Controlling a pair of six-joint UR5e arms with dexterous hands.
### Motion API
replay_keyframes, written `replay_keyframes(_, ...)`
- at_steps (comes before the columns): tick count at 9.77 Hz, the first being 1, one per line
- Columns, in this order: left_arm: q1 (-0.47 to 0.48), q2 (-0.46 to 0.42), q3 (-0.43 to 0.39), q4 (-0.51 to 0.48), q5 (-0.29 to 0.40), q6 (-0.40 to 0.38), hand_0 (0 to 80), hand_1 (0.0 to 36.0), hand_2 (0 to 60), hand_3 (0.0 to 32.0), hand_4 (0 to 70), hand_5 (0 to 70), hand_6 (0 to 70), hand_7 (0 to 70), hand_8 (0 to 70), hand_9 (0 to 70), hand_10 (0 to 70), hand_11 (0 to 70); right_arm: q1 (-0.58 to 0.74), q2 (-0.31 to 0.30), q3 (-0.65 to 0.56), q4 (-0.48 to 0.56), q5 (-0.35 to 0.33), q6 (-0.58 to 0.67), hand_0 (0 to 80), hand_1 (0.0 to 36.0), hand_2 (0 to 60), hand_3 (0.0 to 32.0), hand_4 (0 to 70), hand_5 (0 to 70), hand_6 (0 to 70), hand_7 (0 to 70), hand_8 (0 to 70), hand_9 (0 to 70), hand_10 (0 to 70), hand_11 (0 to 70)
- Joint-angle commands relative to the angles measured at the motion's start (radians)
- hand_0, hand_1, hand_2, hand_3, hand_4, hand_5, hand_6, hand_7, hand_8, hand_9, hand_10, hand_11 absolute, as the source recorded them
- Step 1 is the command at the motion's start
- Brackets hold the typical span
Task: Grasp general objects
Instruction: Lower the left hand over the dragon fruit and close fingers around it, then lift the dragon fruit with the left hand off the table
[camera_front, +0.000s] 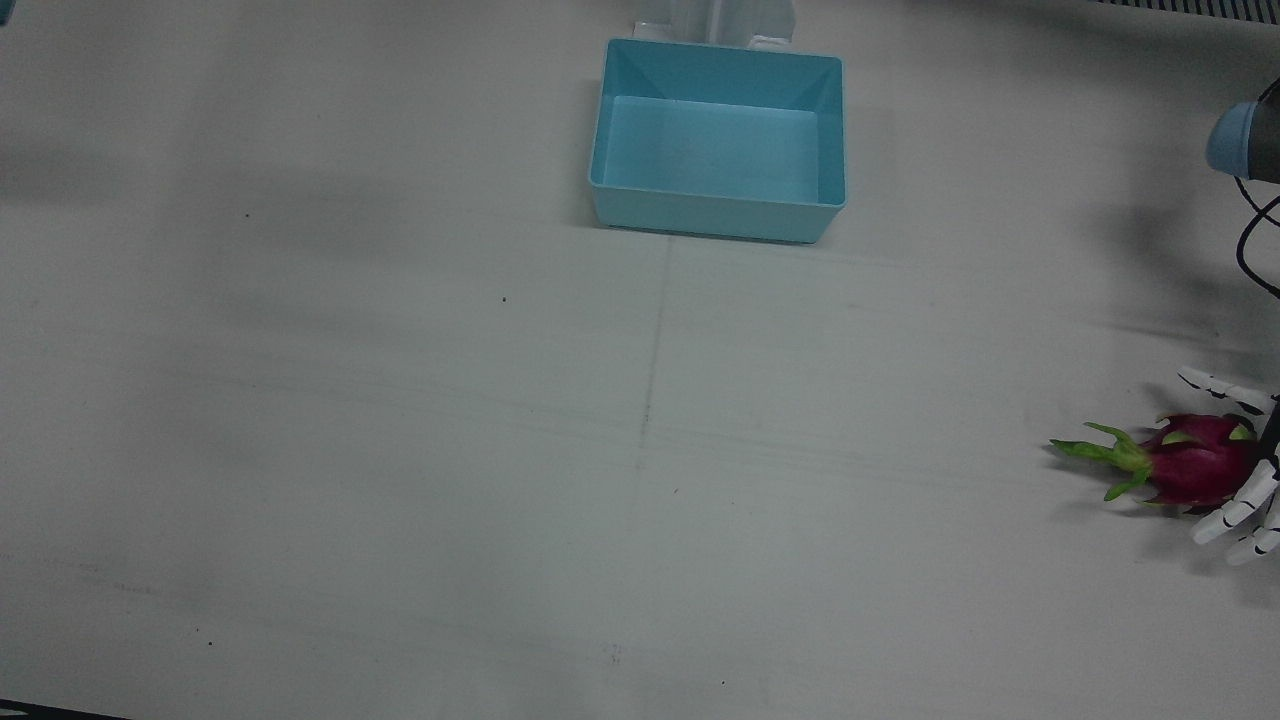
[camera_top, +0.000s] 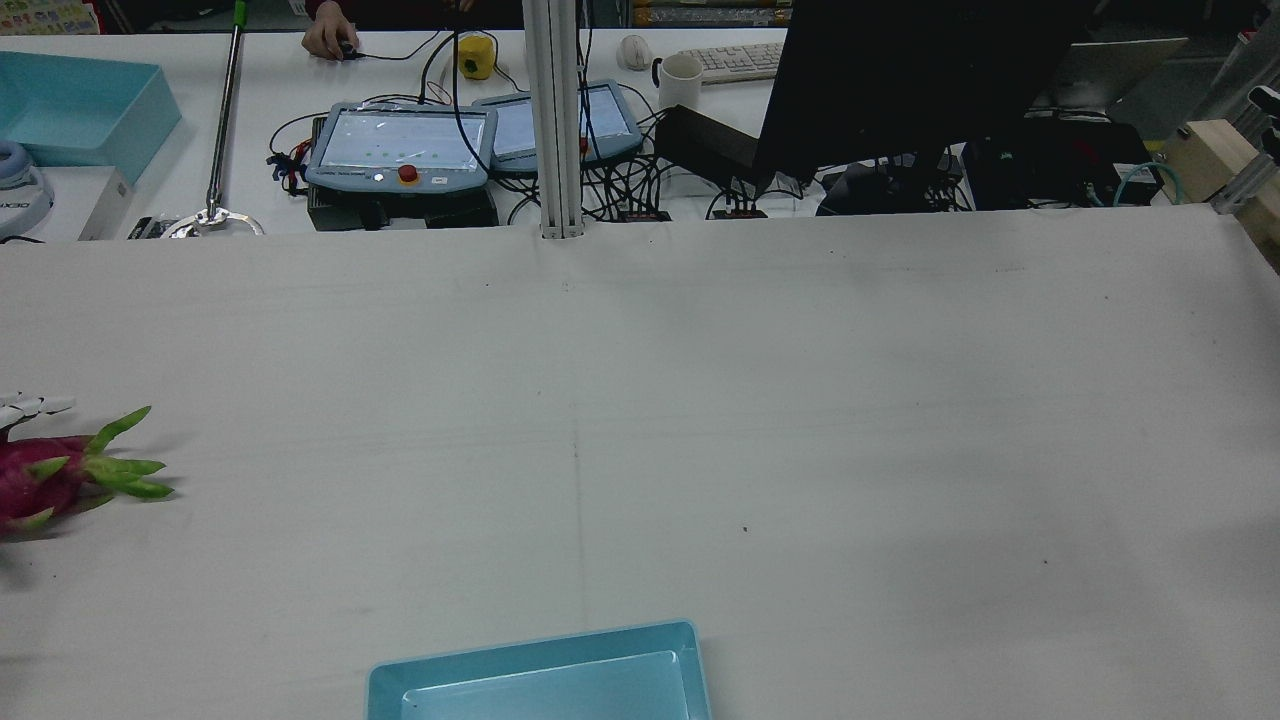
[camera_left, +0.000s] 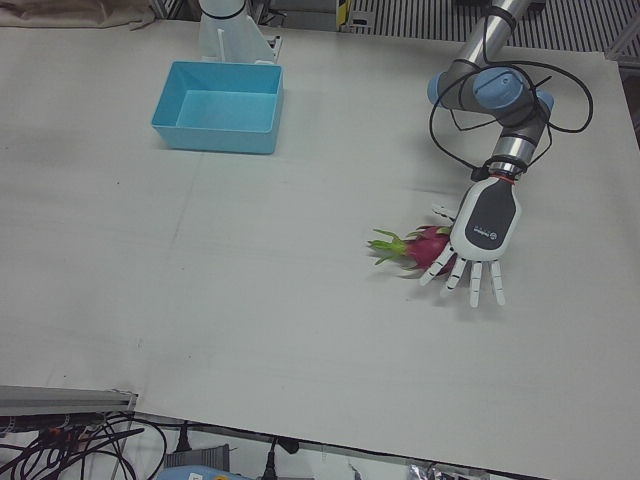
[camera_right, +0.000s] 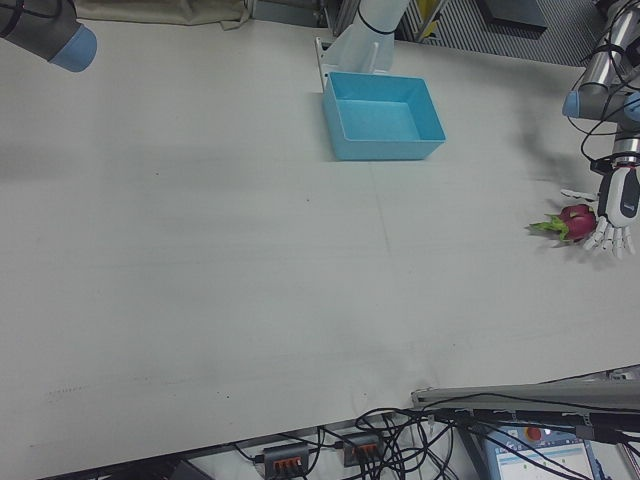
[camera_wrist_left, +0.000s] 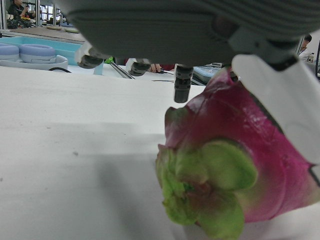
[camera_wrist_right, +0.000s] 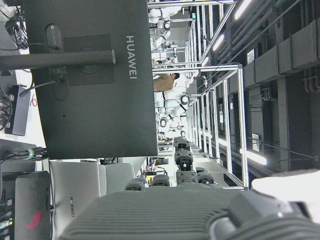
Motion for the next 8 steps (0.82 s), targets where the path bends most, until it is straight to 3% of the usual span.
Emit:
replay_keyframes(1, 0.009, -0.001, 0.000, 0.000, -0.013, 0.001, 60.2, 15.4, 0.0, 32.0, 0.0, 15.5, 0.1, 26.7, 4.2, 3.9, 0.0, 0.0, 0.000, 0.000, 0.000, 0.000, 0.000, 0.000, 0.0, 0.0, 0.0, 0.0, 0.0, 0.0, 0.0, 0.0, 0.0, 0.0, 0.0, 0.0)
replay_keyframes(2, 0.009, -0.001, 0.000, 0.000, -0.014, 0.001, 60.6, 15.4, 0.0, 32.0, 0.0, 18.6, 3.3, 29.7, 4.9, 4.5, 0.0, 0.4, 0.000, 0.000, 0.000, 0.000, 0.000, 0.000, 0.0, 0.0, 0.0, 0.0, 0.0, 0.0, 0.0, 0.0, 0.0, 0.0, 0.0, 0.0)
replay_keyframes(3, 0.009, -0.001, 0.001, 0.002, -0.014, 0.002, 61.5, 16.1, 0.0, 28.4, 0.0, 19.4, 9.4, 35.8, 7.6, 5.7, 4.5, 8.5, 0.000, 0.000, 0.000, 0.000, 0.000, 0.000, 0.0, 0.0, 0.0, 0.0, 0.0, 0.0, 0.0, 0.0, 0.0, 0.0, 0.0, 0.0)
replay_keyframes(4, 0.009, 0.000, 0.001, 0.005, -0.016, 0.004, 60.4, 14.6, 0.0, 11.8, 10.7, 29.6, 18.3, 44.6, 15.0, 8.3, 18.1, 27.9, 0.000, 0.000, 0.000, 0.000, 0.000, 0.000, 0.0, 0.0, 0.0, 0.0, 0.0, 0.0, 0.0, 0.0, 0.0, 0.0, 0.0, 0.0)
replay_keyframes(5, 0.009, -0.001, 0.000, 0.009, -0.016, 0.002, 58.5, 11.3, 0.0, 0.0, 37.3, 48.9, 43.6, 65.0, 29.2, 25.4, 39.5, 56.4, 0.000, 0.000, 0.000, 0.000, 0.000, -0.002, 0.0, 0.0, 0.0, 0.0, 0.0, 0.0, 0.0, 0.0, 0.0, 0.0, 0.0, 0.0)
replay_keyframes(6, 0.012, -0.001, 0.000, 0.028, -0.025, 0.001, 53.9, 3.5, 5.9, 0.0, 70.0, 70.0, 70.0, 70.0, 52.9, 54.4, 66.9, 70.0, 0.000, 0.000, 0.000, 0.000, 0.000, 0.000, 0.0, 0.0, 0.0, 0.0, 0.0, 0.0, 0.0, 0.0, 0.0, 0.0, 0.0, 0.0)
replay_keyframes(7, 0.012, -0.003, 0.001, 0.038, -0.040, 0.001, 50.9, 0.0, 20.0, 0.0, 70.0, 70.0, 70.0, 70.0, 68.3, 70.0, 70.0, 70.0, 0.000, 0.000, 0.000, 0.000, 0.000, 0.000, 0.0, 0.0, 0.0, 0.0, 0.0, 0.0, 0.0, 0.0, 0.0, 0.0, 0.0, 0.0)
replay_keyframes(8, 0.012, -0.003, 0.001, 0.040, -0.042, 0.002, 49.2, 0.0, 36.0, 0.0, 70.0, 70.0, 70.0, 70.0, 70.0, 70.0, 70.0, 70.0, 0.000, 0.000, 0.000, 0.000, 0.000, 0.000, 0.0, 0.0, 0.0, 0.0, 0.0, 0.0, 0.0, 0.0, 0.0, 0.0, 0.0, 0.0)
